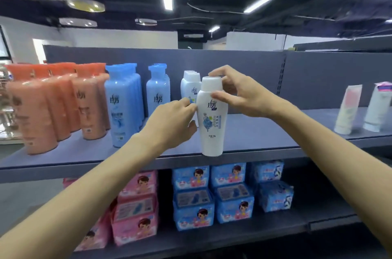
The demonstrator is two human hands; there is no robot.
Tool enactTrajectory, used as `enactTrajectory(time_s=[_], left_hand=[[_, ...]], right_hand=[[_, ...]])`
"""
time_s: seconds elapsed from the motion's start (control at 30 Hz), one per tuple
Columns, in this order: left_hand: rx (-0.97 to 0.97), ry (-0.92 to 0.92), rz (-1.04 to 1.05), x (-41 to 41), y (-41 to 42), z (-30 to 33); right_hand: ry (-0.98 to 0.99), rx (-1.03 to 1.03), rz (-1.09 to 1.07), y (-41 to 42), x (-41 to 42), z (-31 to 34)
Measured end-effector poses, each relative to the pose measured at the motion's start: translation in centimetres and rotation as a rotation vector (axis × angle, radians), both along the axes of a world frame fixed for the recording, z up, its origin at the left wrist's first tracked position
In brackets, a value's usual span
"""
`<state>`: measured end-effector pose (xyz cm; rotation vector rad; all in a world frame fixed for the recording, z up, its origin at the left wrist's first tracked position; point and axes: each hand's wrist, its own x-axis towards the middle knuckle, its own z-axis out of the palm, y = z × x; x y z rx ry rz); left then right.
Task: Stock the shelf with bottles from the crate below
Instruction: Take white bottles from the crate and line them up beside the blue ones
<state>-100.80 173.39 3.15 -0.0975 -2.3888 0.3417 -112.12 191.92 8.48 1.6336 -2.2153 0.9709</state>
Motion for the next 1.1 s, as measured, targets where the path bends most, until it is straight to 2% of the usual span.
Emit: enactTrajectory(time_s=[0.17,0.3,0.47,0.7,0.83,1.1], left_hand=[[0.046,-0.093,0.107,-1.1,-0.3,0.6],[0.002,-0.150,0.153,-1.2,-0.2,0.2],[-0.023,-0.161,0.171,-1.4,0.1,-0.3],[-0.046,-0.212,0.163,-1.8,0.4,-1.0],[-0.053,-0.217,0.170,-2.5,0.2,-1.4],[-0.105,-0.232,0.330,-4.9,0.8,-3.0]], right_hand=[[-0.104,-0.035,0.013,-1.6,-1.7,-0.8],[-0.216,-0.058,0.018,-2.4,-1.9,-1.7],[-0.262,0.044,-0.021,-2.2,-2.4,-3.3],[-0.249,0.091,-0.206,-2.4,-2.2,-8.1],[-0.268,0.094,-0.224,-3.2,-2.5,-9.3],[-0.313,0.055,-0.245,-6.5,-5.4,-10.0]])
